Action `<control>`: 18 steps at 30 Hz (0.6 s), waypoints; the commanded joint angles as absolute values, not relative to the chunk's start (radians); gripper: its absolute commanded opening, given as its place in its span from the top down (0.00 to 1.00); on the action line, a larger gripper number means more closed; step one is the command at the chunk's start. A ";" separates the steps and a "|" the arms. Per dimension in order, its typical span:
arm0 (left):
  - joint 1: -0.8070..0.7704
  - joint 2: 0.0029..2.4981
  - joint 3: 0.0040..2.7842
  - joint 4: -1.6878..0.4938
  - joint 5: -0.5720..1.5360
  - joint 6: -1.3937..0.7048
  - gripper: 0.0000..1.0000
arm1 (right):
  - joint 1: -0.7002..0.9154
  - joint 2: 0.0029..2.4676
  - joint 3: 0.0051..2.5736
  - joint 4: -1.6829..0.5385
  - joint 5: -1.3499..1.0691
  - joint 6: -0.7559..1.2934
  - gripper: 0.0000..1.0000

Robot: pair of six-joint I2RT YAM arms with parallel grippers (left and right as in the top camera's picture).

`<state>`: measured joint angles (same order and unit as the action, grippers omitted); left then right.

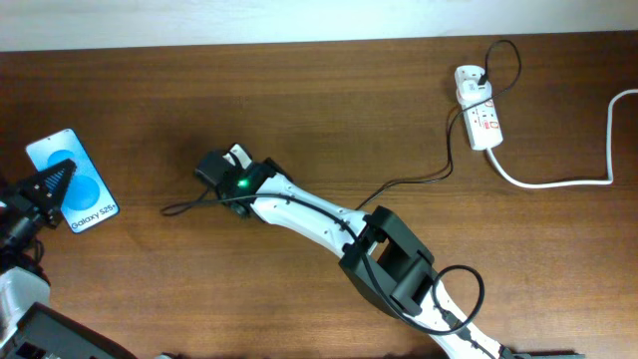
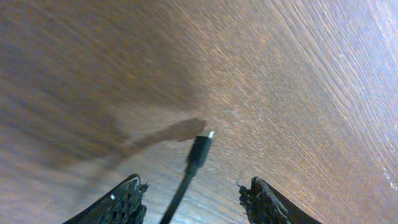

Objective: Plug charger to phone and switch on socket

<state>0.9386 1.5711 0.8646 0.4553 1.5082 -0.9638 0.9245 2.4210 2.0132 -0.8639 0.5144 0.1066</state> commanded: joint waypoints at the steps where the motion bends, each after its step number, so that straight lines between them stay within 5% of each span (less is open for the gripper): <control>1: 0.942 1.556 0.878 0.462 1.534 -0.944 1.00 | 0.924 2.475 2.030 -0.868 0.554 0.130 0.45; 12: 0.942 1.556 0.878 0.462 1.534 -0.944 1.00 | 0.923 2.494 2.029 -0.875 0.551 0.174 0.60; 18: 0.942 1.556 0.878 0.462 1.534 -0.944 1.00 | 0.923 2.494 2.034 -0.853 0.562 0.174 0.78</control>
